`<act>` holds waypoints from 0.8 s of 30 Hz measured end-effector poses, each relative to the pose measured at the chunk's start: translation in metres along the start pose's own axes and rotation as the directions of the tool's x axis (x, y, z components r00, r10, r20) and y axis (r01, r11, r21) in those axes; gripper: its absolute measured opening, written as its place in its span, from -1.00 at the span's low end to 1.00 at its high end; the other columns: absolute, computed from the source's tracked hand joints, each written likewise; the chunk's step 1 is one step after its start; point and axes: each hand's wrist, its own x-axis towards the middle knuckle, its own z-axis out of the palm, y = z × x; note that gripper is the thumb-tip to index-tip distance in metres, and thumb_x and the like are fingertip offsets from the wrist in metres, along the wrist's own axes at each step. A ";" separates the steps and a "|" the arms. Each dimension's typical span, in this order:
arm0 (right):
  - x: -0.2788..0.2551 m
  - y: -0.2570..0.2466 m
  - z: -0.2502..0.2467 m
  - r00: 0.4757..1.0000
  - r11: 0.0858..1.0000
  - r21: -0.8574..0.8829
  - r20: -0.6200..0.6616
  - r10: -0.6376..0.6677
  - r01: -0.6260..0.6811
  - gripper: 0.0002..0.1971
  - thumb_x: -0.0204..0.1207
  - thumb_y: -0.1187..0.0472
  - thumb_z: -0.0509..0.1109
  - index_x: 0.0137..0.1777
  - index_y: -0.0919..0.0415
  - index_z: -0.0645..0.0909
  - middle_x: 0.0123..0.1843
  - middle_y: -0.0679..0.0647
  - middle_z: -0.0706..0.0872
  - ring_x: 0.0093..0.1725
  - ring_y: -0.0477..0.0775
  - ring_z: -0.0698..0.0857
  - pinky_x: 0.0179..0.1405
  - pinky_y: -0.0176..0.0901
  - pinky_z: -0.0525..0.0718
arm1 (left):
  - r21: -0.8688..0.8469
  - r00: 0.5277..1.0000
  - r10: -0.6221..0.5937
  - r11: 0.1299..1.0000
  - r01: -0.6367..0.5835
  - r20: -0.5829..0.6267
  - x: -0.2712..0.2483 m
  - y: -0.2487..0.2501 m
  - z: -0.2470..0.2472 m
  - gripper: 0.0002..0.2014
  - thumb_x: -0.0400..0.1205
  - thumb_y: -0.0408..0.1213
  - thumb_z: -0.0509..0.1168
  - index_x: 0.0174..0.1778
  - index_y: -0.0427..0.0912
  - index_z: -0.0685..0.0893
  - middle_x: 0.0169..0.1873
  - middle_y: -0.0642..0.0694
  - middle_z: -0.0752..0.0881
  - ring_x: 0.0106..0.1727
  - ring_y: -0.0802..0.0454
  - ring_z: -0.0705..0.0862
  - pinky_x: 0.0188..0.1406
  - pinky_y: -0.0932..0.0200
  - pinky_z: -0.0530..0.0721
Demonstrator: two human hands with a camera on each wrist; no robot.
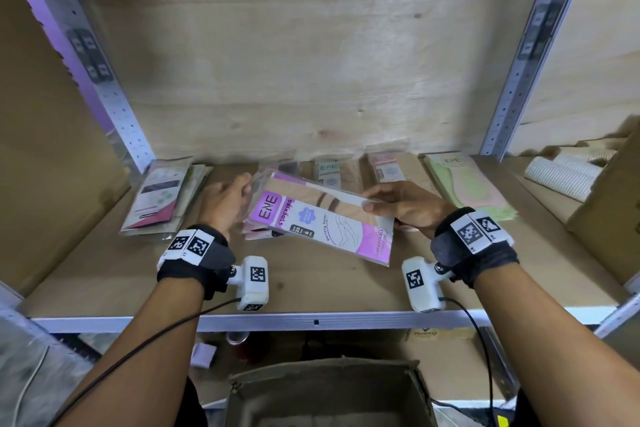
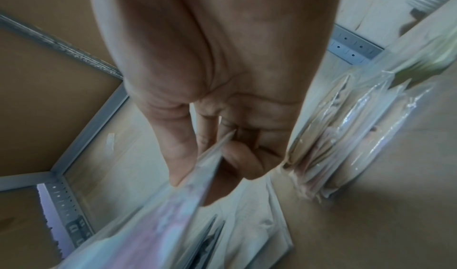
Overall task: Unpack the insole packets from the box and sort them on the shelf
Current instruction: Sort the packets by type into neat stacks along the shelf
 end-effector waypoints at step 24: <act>0.006 0.005 0.007 0.998 0.994 0.093 -0.034 -0.051 0.054 -0.84 0.57 0.28 0.49 0.13 0.18 0.72 -0.20 0.09 0.69 -0.20 0.19 0.51 -0.22 0.06 0.34 | -0.095 0.992 -0.048 0.994 0.060 0.119 0.006 -0.004 -0.007 -0.58 0.67 0.24 0.24 -0.09 -0.09 0.65 -0.60 0.06 0.46 -0.62 0.09 0.39 -0.65 0.27 0.34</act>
